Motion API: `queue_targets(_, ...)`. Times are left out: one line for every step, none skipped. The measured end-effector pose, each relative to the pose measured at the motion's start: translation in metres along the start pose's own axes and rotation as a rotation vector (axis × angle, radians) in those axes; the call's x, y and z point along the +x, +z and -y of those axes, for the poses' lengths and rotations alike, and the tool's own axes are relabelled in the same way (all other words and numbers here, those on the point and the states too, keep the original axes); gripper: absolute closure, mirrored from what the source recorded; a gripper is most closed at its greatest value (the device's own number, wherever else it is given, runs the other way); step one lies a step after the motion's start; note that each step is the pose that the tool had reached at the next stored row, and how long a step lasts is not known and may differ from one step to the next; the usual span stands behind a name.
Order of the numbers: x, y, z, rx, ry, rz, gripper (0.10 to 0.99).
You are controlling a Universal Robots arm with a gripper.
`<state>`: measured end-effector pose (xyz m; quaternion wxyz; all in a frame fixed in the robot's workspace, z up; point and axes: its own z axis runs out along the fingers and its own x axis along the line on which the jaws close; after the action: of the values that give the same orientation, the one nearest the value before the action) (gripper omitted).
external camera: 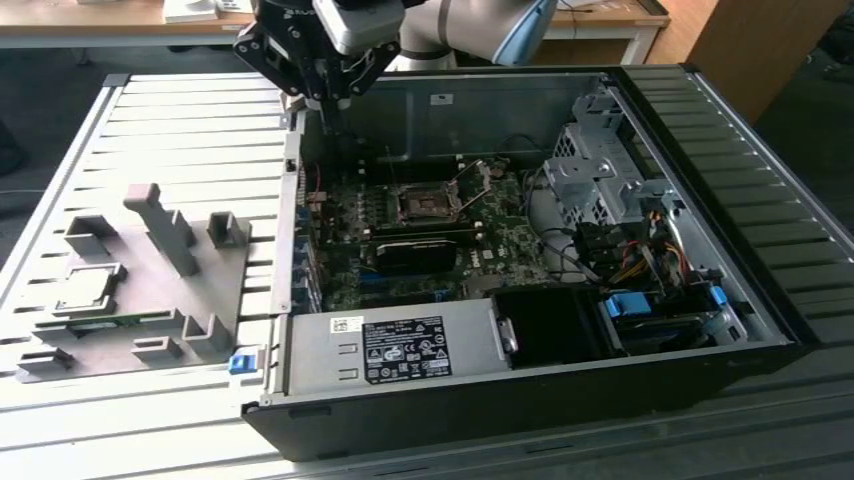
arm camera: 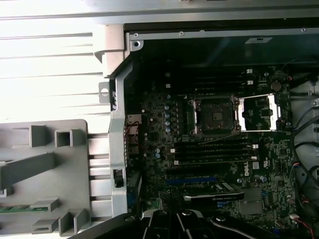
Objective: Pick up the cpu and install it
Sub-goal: 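Reach for the cpu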
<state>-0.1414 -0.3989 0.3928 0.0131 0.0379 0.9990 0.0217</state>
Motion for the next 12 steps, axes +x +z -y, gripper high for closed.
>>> queue_targets(0.0006,0.0,0.0,0.0,0.0,0.0,0.98)
queue_targets(0.0012,0.0,0.0001,0.0,0.0,0.0,0.98)
queue_targets(0.0018,0.0001,0.0001,0.0,0.0,0.0,0.98)
queue_targets(0.0024,0.0001,0.0002,0.0,0.0,0.0,0.98)
queue_targets(0.0029,0.0001,0.0002,0.0,0.0,0.0,0.98)
queue_targets(0.0034,0.0001,0.0003,0.0,0.0,0.0,0.98)
queue_targets(0.0039,0.0001,0.0003,0.0,0.0,0.0,0.98)
queue_targets(0.0044,0.0001,0.0004,0.0,0.0,0.0,0.98)
queue_targets(0.005,0.0001,0.0004,0.0,0.0,0.0,0.98)
queue_targets(0.0056,0.0002,0.0004,0.0,0.0,0.0,0.98)
queue_targets(0.0062,0.0002,0.0005,0.0,0.0,0.0,0.98)
queue_targets(0.0069,0.0002,0.0005,0.0,0.0,0.0,0.98)
